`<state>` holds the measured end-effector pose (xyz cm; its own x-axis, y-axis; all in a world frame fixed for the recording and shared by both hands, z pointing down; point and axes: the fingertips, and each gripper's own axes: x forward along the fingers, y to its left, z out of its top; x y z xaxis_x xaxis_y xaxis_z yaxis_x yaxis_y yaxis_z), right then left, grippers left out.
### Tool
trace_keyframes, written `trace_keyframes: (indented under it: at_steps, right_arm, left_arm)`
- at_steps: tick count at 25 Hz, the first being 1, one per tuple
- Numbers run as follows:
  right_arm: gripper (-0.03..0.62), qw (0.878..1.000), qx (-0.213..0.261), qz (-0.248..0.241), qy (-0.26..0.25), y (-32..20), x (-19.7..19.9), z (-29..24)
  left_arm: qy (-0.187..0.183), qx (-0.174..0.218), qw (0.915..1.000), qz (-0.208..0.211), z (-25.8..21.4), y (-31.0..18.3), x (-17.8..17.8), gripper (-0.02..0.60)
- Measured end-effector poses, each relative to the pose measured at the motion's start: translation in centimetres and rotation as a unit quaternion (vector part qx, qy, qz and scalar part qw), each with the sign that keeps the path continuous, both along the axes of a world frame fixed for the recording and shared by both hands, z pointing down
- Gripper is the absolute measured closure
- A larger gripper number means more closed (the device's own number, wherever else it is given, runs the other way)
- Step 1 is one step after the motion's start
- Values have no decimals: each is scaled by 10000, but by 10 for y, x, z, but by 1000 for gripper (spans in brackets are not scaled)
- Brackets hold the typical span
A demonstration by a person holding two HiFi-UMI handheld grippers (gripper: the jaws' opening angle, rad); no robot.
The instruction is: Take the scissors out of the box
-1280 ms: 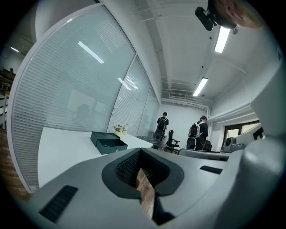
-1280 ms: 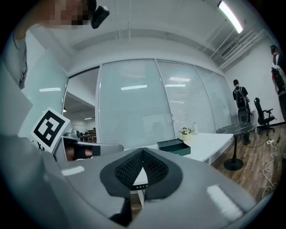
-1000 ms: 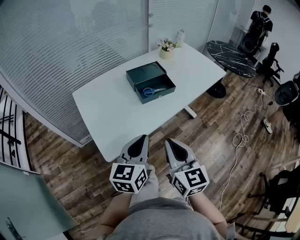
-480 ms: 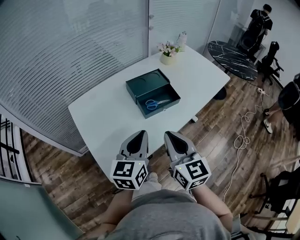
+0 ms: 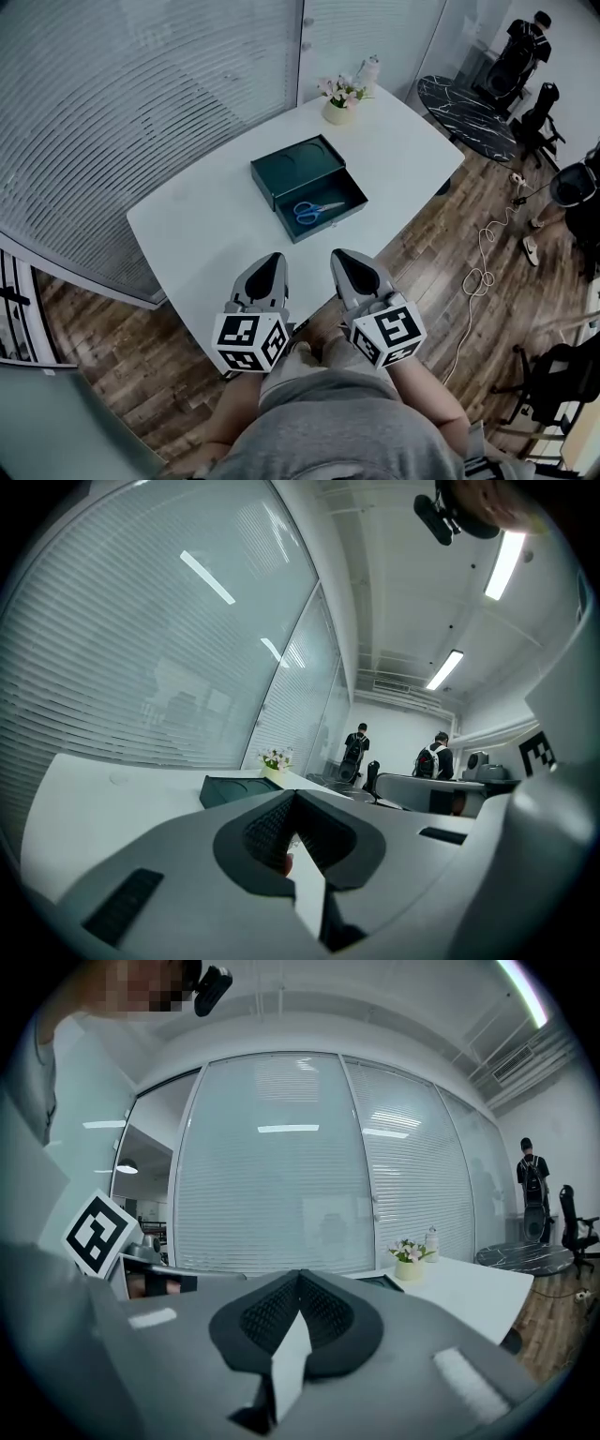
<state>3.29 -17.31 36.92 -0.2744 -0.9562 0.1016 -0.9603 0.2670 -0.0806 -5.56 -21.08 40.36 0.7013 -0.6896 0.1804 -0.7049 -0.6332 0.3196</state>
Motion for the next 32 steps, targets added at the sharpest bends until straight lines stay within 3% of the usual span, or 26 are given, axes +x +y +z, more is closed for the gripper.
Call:
trace_keyframes:
  at_steps: [13, 22, 26, 32]
  right_arm:
    - [585, 9979, -199, -601, 161, -97, 38, 33]
    - [585, 9861, -706, -1298, 757, -173, 58, 77]
    - [585, 9767, -926, -1662, 991, -197, 57, 93]
    - [585, 9423, -1507, -2586, 1498, -217, 41, 131]
  left_arm:
    - [-157, -205, 9988, -411, 26, -62, 25, 575]
    - [-290, -511, 9951, -801, 47, -105, 39, 575]
    - [-323, -574, 9938, -899, 56, -118, 43, 575]
    - [-387, -671, 9922, -972, 68, -133, 43, 575]
